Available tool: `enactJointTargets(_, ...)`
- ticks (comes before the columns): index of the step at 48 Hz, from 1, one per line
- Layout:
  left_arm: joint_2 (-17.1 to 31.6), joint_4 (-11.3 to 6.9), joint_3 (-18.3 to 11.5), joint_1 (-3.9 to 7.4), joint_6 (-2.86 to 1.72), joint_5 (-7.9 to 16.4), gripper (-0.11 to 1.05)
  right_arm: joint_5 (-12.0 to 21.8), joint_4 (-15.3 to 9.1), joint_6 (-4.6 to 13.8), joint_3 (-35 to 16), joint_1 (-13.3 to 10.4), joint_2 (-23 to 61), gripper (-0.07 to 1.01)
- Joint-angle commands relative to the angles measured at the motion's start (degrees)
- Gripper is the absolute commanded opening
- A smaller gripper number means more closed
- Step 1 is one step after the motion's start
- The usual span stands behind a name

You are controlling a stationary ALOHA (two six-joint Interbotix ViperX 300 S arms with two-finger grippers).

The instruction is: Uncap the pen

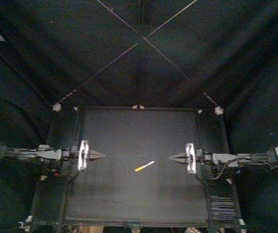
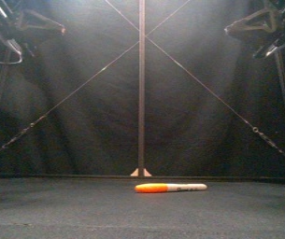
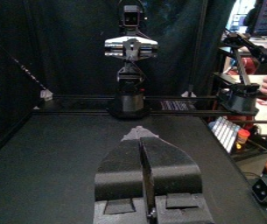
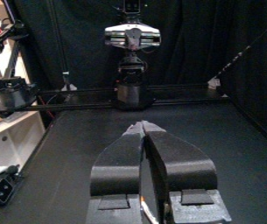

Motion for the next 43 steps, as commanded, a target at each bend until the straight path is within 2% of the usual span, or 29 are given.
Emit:
enactJointTargets(1,2.5,0.26,-0.3,0.18,0.35,-0.8,-0.07,0.1,-0.1,0.00,0.9,-0.1,2.1,-0.03)
enactJointTargets(9,6.6,0.26,0.0,0.18,0.26,-1.8,-0.01,-0.1,-0.2,0.09,2.1,-1.6,7.6,0.04)
enactJointTargets(17,13.4,0.26,0.1,0.09,0.26,-4.7,0.01,-0.4,-0.2,0.00,0.6,-4.7,18.7,0.13)
enactJointTargets(22,17.7,0.35,-0.3,0.26,0.35,-6.2,0.03,-0.4,-0.4,-0.62,-1.5,-5.8,26.5,0.31)
enactJointTargets(26,20.0,0.35,-0.5,0.70,0.35,-6.7,0.08,0.1,-1.1,-0.79,-4.3,-6.2,32.5,0.53)
enactJointTargets(30,21.0,0.26,-0.6,1.14,0.35,-6.8,0.15,0.8,-2.7,-0.79,-7.6,-6.1,38.4,0.75)
enactJointTargets(33,21.3,0.26,-0.5,1.32,0.35,-6.8,0.21,2.3,-4.5,-0.18,-9.9,-6.0,42.0,0.87)
enactJointTargets(36,21.3,0.18,-0.4,1.32,0.35,-6.8,0.25,4.4,-6.1,-0.18,-12.1,-5.8,45.2,0.92)
enactJointTargets(43,21.2,0.18,-0.1,1.41,0.35,-6.8,0.30,8.6,-7.5,-0.35,-16.9,-5.5,51.5,0.91)
